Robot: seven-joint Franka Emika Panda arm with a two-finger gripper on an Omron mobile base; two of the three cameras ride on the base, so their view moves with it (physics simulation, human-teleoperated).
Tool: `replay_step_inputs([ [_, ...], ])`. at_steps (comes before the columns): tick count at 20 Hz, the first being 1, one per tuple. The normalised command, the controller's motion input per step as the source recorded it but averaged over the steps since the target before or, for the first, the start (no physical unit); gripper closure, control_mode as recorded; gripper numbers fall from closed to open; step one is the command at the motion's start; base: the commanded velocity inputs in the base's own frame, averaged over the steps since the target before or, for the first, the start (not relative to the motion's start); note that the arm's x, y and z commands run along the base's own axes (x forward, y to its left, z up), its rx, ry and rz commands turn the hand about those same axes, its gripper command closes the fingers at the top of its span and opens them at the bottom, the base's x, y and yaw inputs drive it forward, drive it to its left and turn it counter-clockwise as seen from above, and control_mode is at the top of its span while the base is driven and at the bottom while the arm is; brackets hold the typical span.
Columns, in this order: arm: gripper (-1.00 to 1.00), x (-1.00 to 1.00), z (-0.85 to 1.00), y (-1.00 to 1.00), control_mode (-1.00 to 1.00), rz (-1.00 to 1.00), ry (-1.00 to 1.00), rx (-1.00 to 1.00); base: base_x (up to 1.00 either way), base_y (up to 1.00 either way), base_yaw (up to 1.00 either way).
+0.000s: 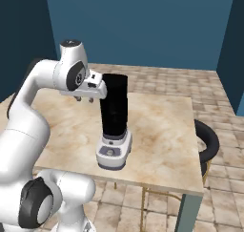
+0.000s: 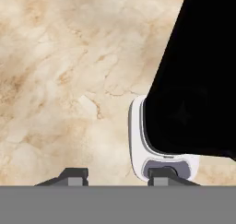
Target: Close the lid blender by securely placing the lid on top.
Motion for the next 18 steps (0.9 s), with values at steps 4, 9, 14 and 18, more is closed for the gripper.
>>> replay_step_inputs([
  [4, -1.0, -0.2, 0.0, 0.0, -1.0, 0.0, -0.01, 0.0, 0.0, 0.0, 0.0],
  [9, -1.0, -0.75, -0.09, 0.38, -1.0, 0.05, 0.0, -0.02, 0.0, 0.0, 0.0],
  [14, -1.0, -0.78, -0.36, 0.94, -1.0, 0.11, 0.0, -0.09, 0.0, 0.0, 0.0],
  [18, -1.0, -0.22, -0.34, 1.0, -1.0, 0.02, 0.15, -0.14, 0.0, 0.0, 0.0],
])
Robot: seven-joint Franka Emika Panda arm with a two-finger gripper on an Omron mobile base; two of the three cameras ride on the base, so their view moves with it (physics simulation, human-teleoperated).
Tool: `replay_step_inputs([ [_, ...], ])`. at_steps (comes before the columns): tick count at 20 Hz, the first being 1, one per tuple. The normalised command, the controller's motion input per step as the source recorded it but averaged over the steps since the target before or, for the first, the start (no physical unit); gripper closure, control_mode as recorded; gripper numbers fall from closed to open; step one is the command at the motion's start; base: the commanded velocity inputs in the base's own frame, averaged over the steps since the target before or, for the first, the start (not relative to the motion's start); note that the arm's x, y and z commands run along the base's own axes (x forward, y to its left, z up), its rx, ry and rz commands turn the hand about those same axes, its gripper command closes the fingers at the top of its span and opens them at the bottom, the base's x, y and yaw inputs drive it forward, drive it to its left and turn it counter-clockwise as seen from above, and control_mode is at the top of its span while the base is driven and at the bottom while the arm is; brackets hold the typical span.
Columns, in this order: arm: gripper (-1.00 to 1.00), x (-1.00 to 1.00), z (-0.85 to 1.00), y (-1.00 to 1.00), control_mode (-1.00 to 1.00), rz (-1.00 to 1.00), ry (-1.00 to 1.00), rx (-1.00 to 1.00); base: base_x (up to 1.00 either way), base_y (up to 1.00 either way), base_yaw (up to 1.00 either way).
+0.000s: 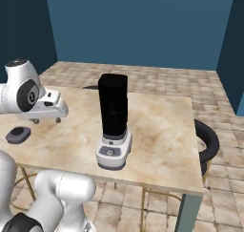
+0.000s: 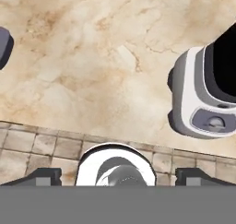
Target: Close the lid blender by securely placing the lid on top.
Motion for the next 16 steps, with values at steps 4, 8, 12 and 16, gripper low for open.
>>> replay_step_inputs([
  [4, -1.0, 0.0, -0.26, 1.0, -1.0, 0.0, 0.25, -0.13, 0.0, 0.0, 0.0],
  [8, -1.0, -0.06, -0.36, 0.78, -1.0, 0.04, 0.17, -0.04, 0.0, 0.0, 0.0],
  [12, -1.0, -0.03, -0.39, 0.41, -1.0, 0.09, 0.18, 0.0, 0.0, 0.0, 0.0],
  [16, -1.0, 0.26, -0.33, 0.55, -1.0, 0.03, 0.25, 0.0, 0.0, 0.0, 0.0],
])
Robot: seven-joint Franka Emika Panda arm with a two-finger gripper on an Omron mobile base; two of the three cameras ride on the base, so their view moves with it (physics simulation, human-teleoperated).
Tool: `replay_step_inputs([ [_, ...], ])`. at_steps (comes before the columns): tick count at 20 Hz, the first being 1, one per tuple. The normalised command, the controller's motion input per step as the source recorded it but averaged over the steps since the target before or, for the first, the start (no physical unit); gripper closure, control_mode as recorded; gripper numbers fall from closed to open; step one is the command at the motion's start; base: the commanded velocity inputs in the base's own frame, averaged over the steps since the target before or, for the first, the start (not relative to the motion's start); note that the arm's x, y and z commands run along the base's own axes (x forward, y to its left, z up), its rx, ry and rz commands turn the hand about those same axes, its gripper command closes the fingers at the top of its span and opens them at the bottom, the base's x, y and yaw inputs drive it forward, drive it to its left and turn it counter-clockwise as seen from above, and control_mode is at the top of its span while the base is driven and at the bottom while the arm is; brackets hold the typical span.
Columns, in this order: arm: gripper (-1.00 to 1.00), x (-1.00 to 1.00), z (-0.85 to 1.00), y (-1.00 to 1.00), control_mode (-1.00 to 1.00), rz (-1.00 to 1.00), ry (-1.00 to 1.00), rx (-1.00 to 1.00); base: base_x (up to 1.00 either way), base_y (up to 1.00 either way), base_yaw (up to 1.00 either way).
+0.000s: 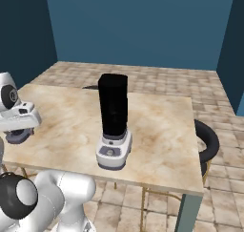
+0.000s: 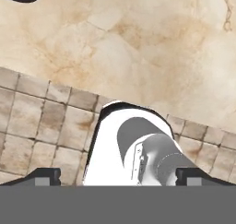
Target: Close the lid blender by securely placing the lid on top.
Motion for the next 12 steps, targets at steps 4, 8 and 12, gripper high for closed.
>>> replay_step_inputs([
  [4, -1.0, 0.37, -0.31, 0.61, -1.0, 0.0, 0.15, 0.0, 0.0, 0.0, 0.0],
  [8, -1.0, 0.32, -0.26, 0.61, -1.0, 0.0, 0.05, 0.0, 0.0, 0.0, 0.0],
  [12, -1.0, 0.24, -0.17, 0.49, -1.0, 0.0, 0.0, 0.0, 0.0, 0.0, 0.0],
])
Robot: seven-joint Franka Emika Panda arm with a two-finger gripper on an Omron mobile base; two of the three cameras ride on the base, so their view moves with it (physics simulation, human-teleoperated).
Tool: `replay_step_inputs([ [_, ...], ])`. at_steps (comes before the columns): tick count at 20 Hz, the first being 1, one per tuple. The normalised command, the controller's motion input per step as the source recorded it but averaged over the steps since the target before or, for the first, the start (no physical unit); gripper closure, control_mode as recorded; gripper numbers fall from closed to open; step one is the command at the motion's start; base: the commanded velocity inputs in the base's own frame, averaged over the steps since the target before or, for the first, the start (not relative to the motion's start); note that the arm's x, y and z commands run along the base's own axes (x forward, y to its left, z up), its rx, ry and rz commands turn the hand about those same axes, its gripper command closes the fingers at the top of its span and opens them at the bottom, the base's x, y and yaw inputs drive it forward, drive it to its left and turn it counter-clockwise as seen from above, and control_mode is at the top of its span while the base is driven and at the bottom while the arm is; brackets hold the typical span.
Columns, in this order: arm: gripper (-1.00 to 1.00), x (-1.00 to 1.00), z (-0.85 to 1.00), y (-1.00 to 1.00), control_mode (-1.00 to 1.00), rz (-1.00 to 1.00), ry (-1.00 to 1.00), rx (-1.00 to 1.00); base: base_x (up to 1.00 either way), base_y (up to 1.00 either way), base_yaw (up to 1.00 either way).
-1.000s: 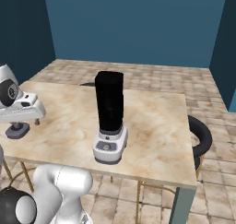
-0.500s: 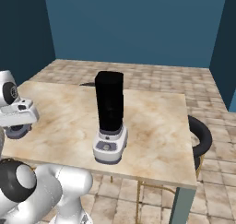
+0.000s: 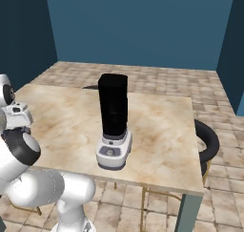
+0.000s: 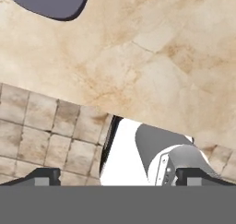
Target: Close the lid blender by securely placing the lid on top.
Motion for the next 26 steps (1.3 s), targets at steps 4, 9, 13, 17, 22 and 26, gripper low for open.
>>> replay_step_inputs([
  [4, -1.0, 0.19, -0.18, 0.33, -1.0, 0.0, 0.0, 0.0, 0.0, 0.0, 0.0],
  [9, -1.0, 0.18, -0.16, 0.19, -1.0, 0.0, 0.0, 0.0, 0.0, 0.0, 0.0],
  [13, -1.0, 0.09, -0.18, 0.11, -1.0, 0.0, 0.0, 0.0, 0.0, 0.0, 0.0],
  [17, -1.0, 0.05, -0.23, 0.02, -1.0, 0.0, -0.03, 0.0, 0.0, 0.0, 0.0],
  [22, -1.0, 0.01, -0.22, 0.0, -1.0, 0.0, -0.05, 0.0, 0.0, 0.0, 0.0],
  [26, -1.0, 0.01, -0.04, 0.01, -1.0, 0.0, -0.05, 0.0, 0.0, 0.0, 0.0],
])
